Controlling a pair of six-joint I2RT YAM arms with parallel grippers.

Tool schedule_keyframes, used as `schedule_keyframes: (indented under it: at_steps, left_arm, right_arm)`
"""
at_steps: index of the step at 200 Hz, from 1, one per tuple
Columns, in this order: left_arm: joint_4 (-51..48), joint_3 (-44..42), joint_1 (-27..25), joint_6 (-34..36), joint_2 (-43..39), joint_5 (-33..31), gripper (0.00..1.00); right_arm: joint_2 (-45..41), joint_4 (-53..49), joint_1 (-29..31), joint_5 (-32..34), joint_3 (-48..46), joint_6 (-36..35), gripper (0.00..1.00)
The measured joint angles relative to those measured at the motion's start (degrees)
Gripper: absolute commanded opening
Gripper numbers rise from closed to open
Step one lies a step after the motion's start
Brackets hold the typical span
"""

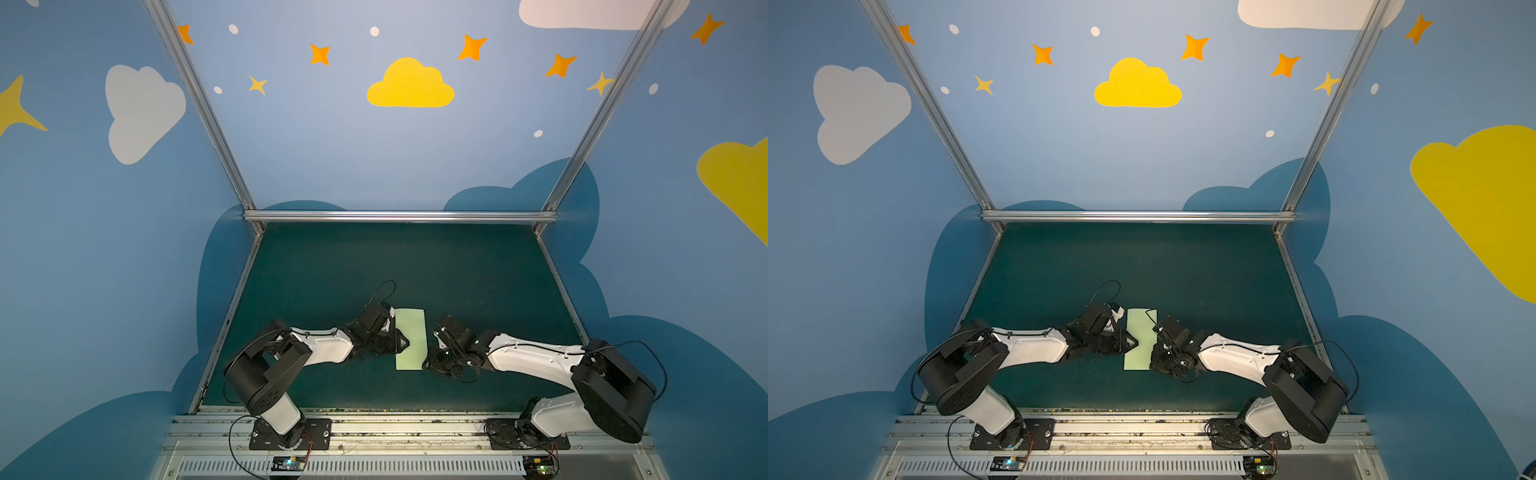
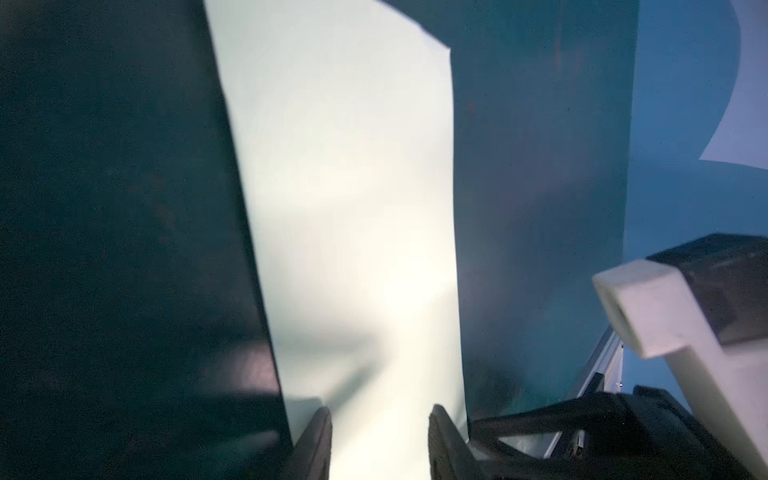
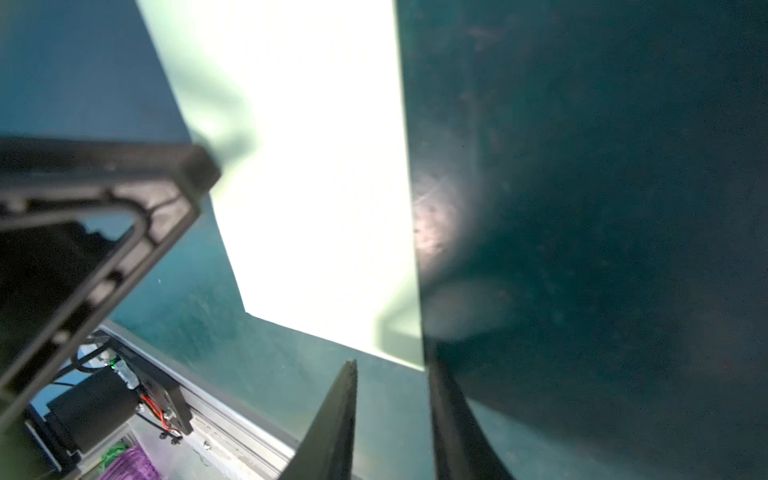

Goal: Fold a paper plane with a square sheet of paper (fold left side to right side)

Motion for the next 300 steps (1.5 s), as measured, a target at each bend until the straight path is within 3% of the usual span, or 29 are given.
schedule_keyframes:
  at_steps: [61,147,175,223,260,300]
  left_arm:
    - [-4.72,-1.07,-2.99,-1.99,-8.87,0.33,0.41]
    - [-0.39,-5.29,-6.4,-5.6,-5.31,-0.9,0.4]
    - [-5.4,-2.14,-6.34,-4.7,-5.66,-2.25,0.41]
    - [-13.35,12.59,0.94,1.03,-4.72,-3.17,0.41]
    - [-15.58,21.03,7.8,6.69,4.55,0.83,0.41]
    - [-19.58,25.9,9.7,11.02,12.35,3.82,0.41]
  right_arm:
    - [-2.32,4.22,-1.22,-1.49,-3.19,1.95,0.28]
    - [-6.47,9.64,-3.52,-3.39,-8.26,6.23,0.3]
    - [-8.57,10.97,-4.11,-3.41,-9.9,7.74,0.32]
    - [-10.32,12.61,-4.5,-3.37,-10.75,9.09,0.36]
    - [-10.23,14.38,-4.61,-3.93,-11.43,9.64,0.4]
    - [-9.94,15.82,-4.63,-4.7,-12.15,9.92,0.41]
